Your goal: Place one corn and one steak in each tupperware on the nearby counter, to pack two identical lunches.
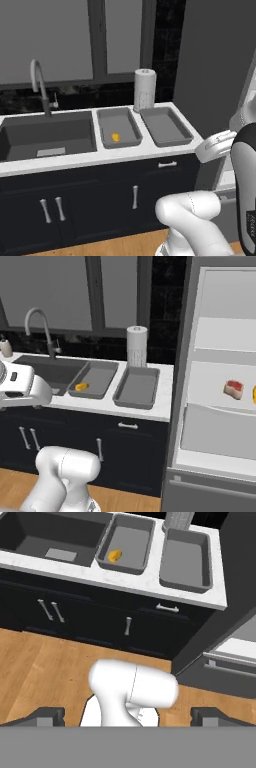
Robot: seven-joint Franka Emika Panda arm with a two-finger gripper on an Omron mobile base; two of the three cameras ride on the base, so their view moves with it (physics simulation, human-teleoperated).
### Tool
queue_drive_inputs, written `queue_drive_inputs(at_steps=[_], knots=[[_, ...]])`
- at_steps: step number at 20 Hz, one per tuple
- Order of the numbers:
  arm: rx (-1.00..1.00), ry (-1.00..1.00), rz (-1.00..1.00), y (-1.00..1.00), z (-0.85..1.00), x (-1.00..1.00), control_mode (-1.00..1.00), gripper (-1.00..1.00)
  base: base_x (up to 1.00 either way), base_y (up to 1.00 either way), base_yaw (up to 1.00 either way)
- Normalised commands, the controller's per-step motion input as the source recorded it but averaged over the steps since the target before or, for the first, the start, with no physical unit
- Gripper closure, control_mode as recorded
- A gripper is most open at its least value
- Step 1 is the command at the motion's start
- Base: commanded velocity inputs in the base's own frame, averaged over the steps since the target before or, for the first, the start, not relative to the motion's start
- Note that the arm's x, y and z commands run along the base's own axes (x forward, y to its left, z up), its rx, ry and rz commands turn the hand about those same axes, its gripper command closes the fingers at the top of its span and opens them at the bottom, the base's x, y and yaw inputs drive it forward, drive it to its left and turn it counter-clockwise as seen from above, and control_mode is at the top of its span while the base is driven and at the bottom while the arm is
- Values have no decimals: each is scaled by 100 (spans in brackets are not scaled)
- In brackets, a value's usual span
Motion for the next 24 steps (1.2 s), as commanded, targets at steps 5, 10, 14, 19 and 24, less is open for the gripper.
queue_drive_inputs(at_steps=[5,10,14,19,24], knots=[[0,0,0,0,0,0,100,-100,0,-95,0],[0,0,0,0,0,0,100,-100,0,-82,0],[0,0,0,0,0,0,100,-100,0,-73,0],[0,0,0,0,0,0,100,-100,0,-62,0],[0,0,0,0,0,0,100,-100,0,-50,0]])
